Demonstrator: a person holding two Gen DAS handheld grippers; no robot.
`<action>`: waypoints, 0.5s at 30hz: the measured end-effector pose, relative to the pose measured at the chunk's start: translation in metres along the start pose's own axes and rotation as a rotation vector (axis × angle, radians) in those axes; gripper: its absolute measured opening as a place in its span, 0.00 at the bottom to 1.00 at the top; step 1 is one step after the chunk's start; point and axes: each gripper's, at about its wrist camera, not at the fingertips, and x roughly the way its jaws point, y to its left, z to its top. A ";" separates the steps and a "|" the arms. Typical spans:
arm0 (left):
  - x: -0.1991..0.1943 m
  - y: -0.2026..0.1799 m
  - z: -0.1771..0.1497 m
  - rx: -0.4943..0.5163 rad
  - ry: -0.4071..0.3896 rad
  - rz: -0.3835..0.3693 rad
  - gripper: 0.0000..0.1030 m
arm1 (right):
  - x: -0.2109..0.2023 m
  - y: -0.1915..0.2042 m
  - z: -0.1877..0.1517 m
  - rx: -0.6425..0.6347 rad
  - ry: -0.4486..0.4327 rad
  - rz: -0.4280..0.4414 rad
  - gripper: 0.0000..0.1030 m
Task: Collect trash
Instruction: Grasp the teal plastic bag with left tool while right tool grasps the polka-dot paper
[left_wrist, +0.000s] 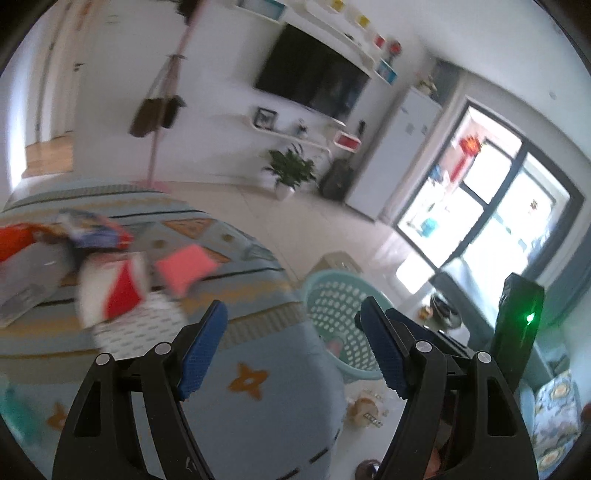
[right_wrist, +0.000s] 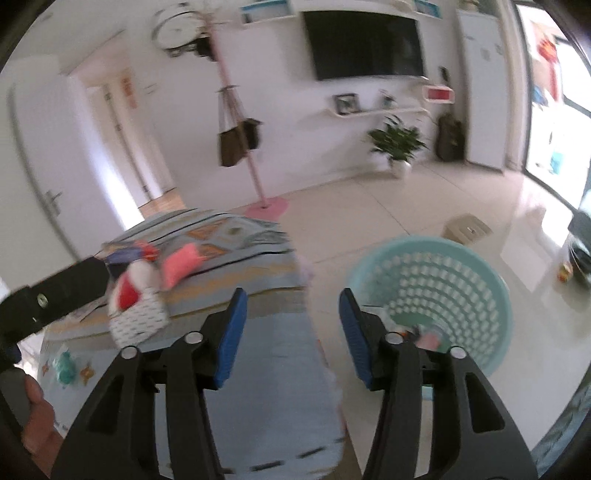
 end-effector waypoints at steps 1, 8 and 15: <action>-0.011 0.007 -0.001 -0.012 -0.016 0.017 0.71 | 0.000 0.012 0.000 -0.028 0.000 0.010 0.52; -0.073 0.072 -0.014 -0.113 -0.040 0.201 0.72 | 0.018 0.070 -0.005 -0.126 0.031 0.086 0.63; -0.118 0.136 -0.043 -0.156 -0.073 0.533 0.80 | 0.050 0.122 -0.008 -0.155 0.082 0.170 0.78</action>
